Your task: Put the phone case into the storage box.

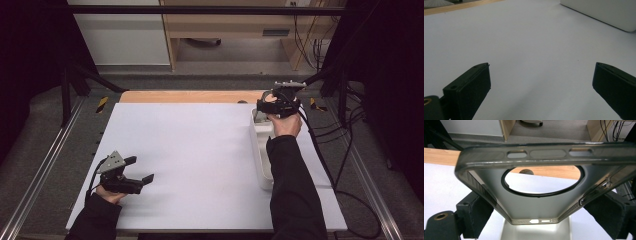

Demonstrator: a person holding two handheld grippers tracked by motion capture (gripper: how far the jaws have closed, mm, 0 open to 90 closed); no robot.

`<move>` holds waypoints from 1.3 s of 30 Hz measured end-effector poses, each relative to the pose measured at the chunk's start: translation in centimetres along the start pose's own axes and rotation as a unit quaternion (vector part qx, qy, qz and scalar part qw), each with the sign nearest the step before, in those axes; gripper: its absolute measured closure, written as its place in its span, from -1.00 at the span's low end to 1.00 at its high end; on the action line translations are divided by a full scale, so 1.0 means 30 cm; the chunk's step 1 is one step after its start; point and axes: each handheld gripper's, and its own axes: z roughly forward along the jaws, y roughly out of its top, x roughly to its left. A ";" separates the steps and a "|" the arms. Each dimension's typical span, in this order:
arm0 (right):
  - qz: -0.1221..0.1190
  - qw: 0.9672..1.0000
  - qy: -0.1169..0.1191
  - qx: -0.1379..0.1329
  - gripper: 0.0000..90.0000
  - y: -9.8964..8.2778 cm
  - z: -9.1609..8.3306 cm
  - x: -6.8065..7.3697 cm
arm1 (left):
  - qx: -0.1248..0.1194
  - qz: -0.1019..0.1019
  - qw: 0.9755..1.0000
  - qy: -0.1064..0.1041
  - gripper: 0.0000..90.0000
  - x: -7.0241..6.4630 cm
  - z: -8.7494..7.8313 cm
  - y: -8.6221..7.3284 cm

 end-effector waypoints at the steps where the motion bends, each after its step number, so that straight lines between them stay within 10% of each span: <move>1: 0.000 1.000 -0.001 0.001 -0.74 -0.002 0.004 0.002 | 0.000 0.000 1.000 0.000 -0.98 0.000 0.000 0.000; 39: 0.019 0.997 -0.022 0.067 -0.74 -0.058 0.115 -0.010 | 0.010 0.007 1.000 -0.006 -0.98 -0.004 0.010 -0.002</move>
